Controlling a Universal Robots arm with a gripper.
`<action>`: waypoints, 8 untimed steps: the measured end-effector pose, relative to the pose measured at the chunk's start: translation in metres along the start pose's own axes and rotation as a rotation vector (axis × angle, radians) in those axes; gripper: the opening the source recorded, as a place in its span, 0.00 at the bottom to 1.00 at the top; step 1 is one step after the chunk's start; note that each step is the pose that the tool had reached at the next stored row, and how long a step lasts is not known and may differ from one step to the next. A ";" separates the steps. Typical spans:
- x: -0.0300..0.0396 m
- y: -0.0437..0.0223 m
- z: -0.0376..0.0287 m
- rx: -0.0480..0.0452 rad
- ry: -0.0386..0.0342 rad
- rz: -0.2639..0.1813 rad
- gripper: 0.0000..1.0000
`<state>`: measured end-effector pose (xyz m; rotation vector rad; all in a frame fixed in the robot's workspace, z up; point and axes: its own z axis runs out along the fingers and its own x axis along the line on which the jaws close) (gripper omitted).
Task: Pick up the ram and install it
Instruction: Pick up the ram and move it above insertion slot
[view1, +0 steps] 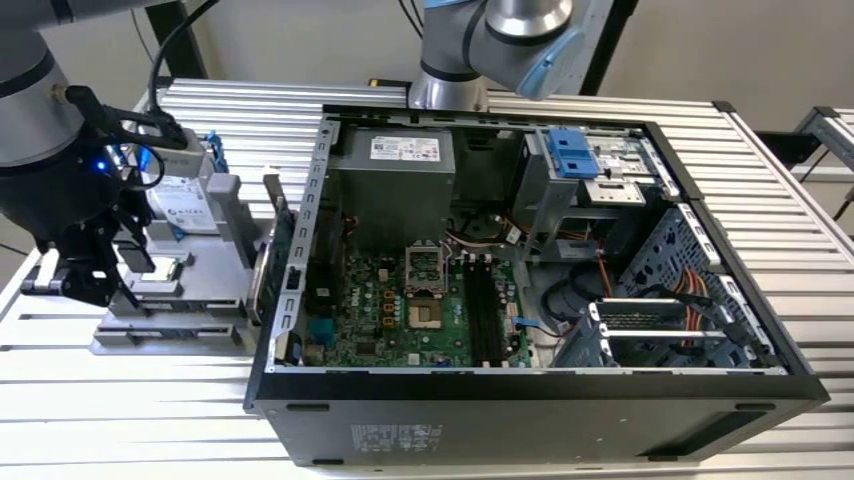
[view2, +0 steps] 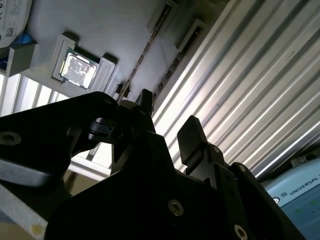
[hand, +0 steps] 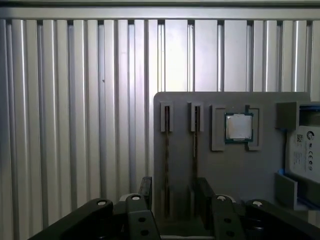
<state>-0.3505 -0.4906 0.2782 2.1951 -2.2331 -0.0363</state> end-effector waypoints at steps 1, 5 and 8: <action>0.0000 0.0000 0.0006 -0.0001 0.0001 0.000 1.00; 0.0000 0.0002 0.0030 0.0001 0.0000 0.000 1.00; 0.0000 0.0003 0.0053 0.0000 0.0000 0.000 1.00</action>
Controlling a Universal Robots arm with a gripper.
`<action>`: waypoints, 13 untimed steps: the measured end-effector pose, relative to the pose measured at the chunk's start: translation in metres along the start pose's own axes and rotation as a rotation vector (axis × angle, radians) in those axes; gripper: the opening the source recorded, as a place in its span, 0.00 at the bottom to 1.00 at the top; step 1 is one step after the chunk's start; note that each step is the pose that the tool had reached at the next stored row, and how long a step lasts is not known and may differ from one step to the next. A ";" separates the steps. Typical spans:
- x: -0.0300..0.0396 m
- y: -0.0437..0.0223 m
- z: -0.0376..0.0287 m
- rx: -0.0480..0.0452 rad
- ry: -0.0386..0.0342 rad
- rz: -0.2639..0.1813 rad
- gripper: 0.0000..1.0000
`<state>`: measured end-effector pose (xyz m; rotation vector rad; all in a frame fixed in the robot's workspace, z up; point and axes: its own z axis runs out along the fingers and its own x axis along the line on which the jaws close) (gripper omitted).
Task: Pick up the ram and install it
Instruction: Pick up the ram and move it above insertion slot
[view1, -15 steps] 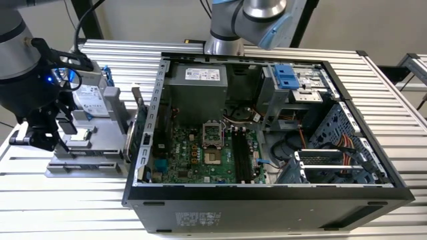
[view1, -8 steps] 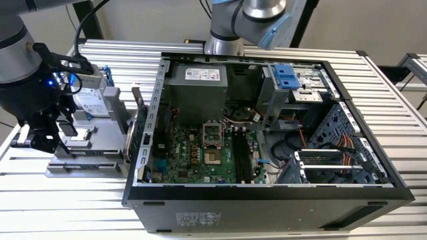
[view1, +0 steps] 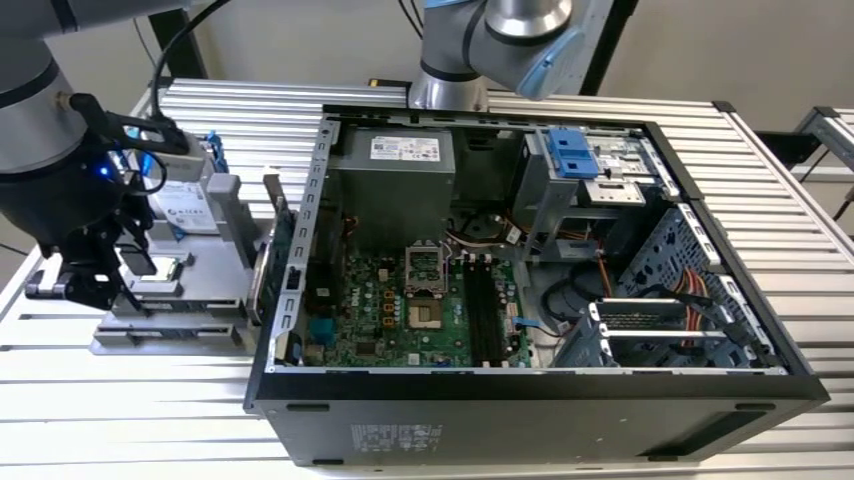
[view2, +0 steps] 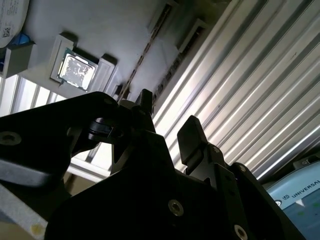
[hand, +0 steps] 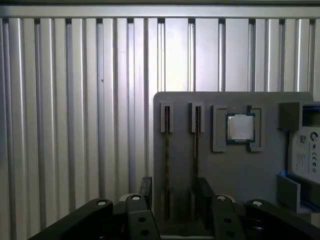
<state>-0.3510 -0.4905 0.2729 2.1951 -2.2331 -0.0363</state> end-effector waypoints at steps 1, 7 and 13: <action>0.0000 0.0000 0.0009 0.0000 0.0000 0.000 1.00; -0.0002 0.0000 0.0068 0.0000 0.0040 0.000 1.00; -0.0002 -0.0002 0.0130 0.0002 0.0137 0.000 1.00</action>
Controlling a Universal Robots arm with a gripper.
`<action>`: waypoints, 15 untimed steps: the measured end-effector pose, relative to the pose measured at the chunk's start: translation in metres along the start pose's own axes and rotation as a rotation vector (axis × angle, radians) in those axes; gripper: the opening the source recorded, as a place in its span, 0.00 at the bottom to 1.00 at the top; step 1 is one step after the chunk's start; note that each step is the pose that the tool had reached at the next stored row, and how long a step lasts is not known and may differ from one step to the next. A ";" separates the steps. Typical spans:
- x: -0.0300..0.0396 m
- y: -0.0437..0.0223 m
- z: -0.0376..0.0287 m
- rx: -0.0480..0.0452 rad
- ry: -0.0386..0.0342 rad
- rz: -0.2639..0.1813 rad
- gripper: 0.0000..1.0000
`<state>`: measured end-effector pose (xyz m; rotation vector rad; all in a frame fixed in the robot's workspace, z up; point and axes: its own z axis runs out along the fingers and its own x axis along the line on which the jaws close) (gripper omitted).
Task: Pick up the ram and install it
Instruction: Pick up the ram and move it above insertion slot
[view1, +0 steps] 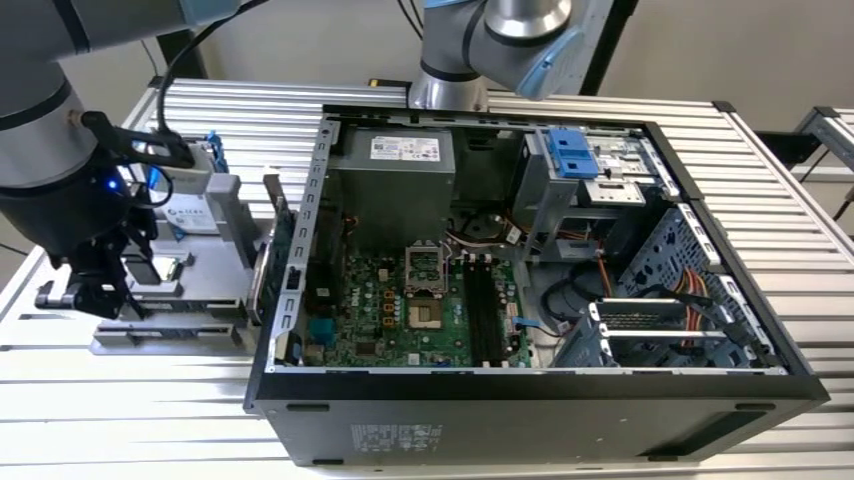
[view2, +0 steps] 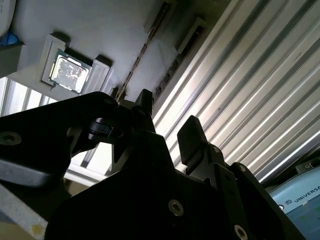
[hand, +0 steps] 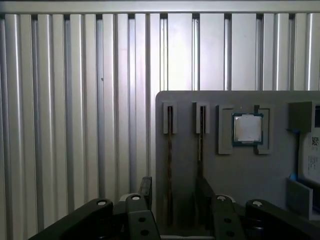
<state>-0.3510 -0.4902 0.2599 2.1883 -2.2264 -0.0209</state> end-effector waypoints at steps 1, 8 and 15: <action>0.0000 0.0000 0.0010 -0.0001 0.0002 0.000 1.00; 0.0000 -0.0001 0.0071 -0.0001 0.0004 0.000 1.00; -0.0001 -0.0003 0.0131 0.0000 0.0003 0.000 1.00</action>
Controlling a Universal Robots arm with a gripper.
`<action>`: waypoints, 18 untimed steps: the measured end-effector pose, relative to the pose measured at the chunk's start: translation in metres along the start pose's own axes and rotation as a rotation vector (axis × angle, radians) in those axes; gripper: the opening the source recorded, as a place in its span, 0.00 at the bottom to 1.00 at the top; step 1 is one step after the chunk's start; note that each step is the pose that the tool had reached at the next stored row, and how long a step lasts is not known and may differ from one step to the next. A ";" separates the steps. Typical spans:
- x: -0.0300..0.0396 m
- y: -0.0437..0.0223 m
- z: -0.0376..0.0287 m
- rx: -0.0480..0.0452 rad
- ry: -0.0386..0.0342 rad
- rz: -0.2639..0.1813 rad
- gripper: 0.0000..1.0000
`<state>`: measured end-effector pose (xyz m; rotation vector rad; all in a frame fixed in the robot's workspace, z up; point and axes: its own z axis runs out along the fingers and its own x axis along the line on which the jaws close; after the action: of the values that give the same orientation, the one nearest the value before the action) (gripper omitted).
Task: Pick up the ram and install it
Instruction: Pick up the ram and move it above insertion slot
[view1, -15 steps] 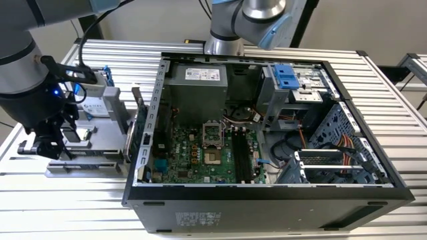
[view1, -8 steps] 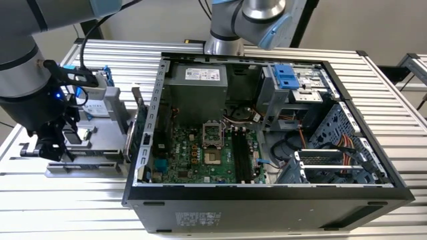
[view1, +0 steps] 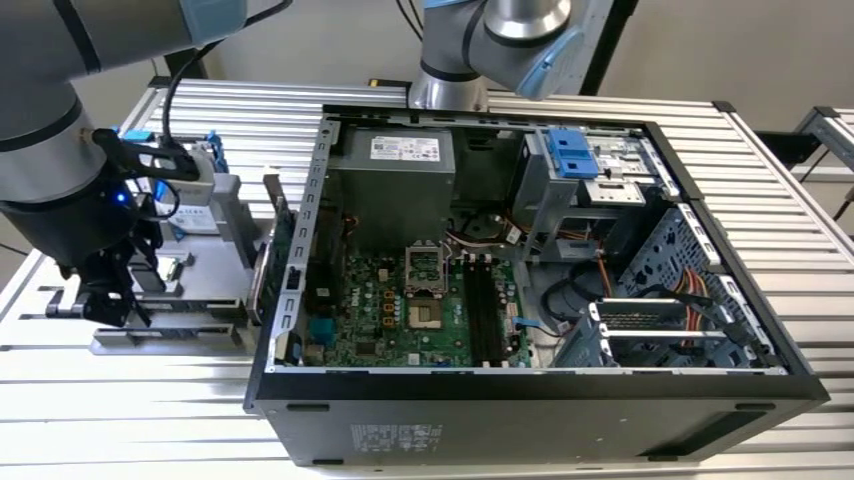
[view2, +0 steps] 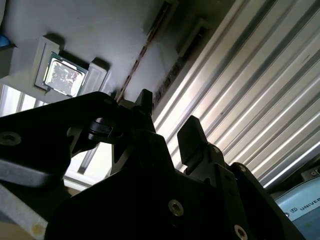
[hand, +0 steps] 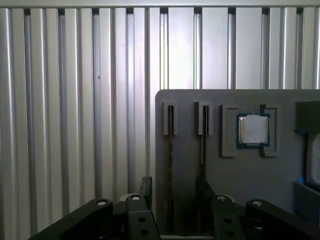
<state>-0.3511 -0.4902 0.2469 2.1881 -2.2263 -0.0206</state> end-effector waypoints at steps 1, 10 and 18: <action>0.0000 0.0000 0.0009 -0.0001 0.0000 0.000 1.00; -0.0001 -0.0002 0.0090 0.0000 -0.0003 0.007 1.00; -0.0001 -0.0004 0.0151 0.0000 -0.0002 0.008 1.00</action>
<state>-0.3511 -0.4902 0.2317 2.1792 -2.2353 -0.0207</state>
